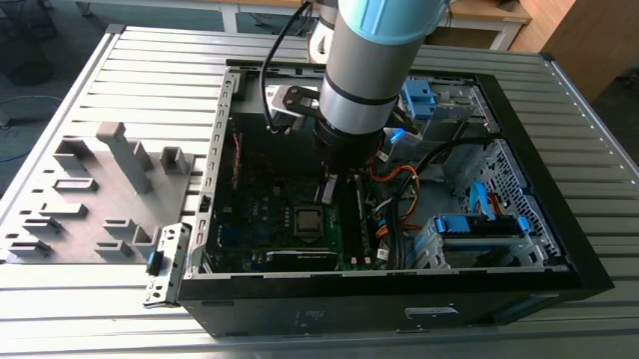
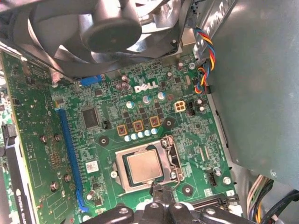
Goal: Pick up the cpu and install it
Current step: 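Install the first cpu locking lever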
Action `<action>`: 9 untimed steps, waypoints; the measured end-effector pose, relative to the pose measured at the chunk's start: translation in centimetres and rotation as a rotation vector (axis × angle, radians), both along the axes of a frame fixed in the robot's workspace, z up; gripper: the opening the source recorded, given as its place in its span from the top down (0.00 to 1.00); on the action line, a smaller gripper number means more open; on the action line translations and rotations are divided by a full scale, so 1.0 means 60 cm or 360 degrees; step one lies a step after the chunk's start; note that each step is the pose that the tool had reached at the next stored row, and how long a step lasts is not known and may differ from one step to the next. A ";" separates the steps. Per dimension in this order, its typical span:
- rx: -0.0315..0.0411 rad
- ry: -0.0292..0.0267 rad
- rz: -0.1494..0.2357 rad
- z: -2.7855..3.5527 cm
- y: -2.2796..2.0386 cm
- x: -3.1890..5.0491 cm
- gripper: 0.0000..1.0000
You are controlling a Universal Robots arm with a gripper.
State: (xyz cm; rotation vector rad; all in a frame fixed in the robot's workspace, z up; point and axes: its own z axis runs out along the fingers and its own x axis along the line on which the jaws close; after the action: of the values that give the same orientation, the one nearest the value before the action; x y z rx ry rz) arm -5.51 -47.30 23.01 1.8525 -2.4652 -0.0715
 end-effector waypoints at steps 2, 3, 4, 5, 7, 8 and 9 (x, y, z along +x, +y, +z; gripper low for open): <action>-0.0003 -0.00002 0.0000 -0.002 0.0000 0.000 0.89; -0.0004 -0.00002 -0.0001 -0.003 0.0000 0.000 0.89; -0.0005 -0.00002 -0.0001 -0.004 0.0000 0.000 0.89; -0.0006 -0.00002 -0.0002 -0.005 0.0000 0.000 0.89; -0.0010 -0.00003 -0.0005 -0.007 -0.0001 0.000 0.89; -0.0012 -0.00003 -0.0007 -0.008 -0.0002 0.000 0.89; -0.0014 -0.00002 -0.0010 -0.010 -0.0003 0.000 0.89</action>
State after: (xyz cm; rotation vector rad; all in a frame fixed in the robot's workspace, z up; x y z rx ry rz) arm -5.52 -47.32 22.43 1.8418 -2.4672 -0.0608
